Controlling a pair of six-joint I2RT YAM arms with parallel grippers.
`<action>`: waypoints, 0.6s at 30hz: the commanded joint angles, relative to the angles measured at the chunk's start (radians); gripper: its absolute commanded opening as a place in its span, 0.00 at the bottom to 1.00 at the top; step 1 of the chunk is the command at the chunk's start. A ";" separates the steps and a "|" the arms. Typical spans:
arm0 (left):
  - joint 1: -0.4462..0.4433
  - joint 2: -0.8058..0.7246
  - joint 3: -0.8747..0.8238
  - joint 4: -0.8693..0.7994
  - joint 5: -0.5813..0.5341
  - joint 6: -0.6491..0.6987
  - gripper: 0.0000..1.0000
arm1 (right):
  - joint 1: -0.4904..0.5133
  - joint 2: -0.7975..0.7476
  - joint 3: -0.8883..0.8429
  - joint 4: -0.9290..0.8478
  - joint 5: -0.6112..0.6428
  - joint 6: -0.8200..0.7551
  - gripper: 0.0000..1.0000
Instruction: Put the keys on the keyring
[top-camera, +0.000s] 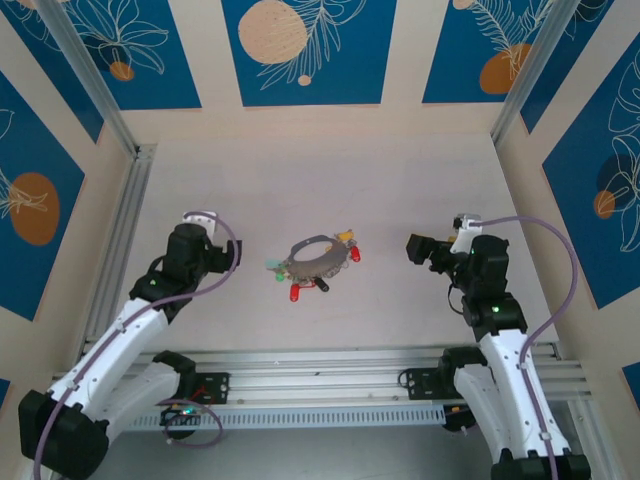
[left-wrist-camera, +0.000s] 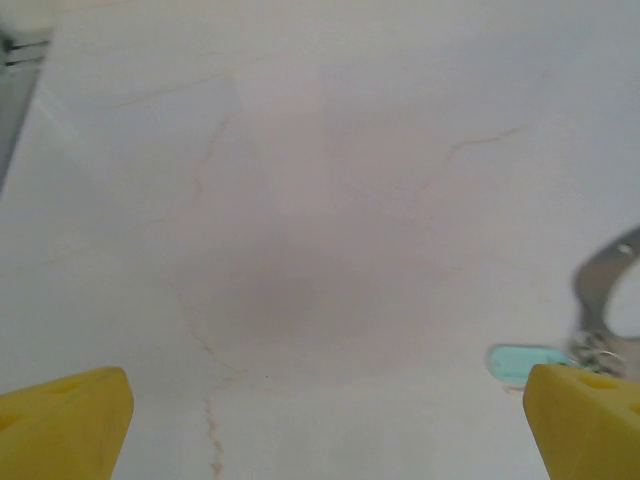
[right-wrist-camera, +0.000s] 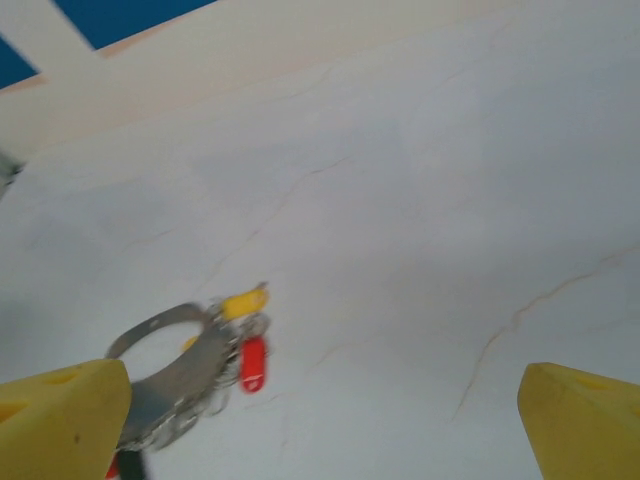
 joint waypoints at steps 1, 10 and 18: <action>0.045 0.020 -0.068 0.222 -0.141 0.048 1.00 | -0.046 0.076 -0.088 0.307 -0.042 -0.085 0.99; 0.133 0.235 -0.235 0.709 -0.217 0.142 1.00 | -0.126 0.436 -0.209 0.813 -0.118 -0.115 0.99; 0.222 0.551 -0.292 1.155 -0.099 0.145 1.00 | -0.099 0.745 -0.077 0.879 -0.166 -0.201 0.99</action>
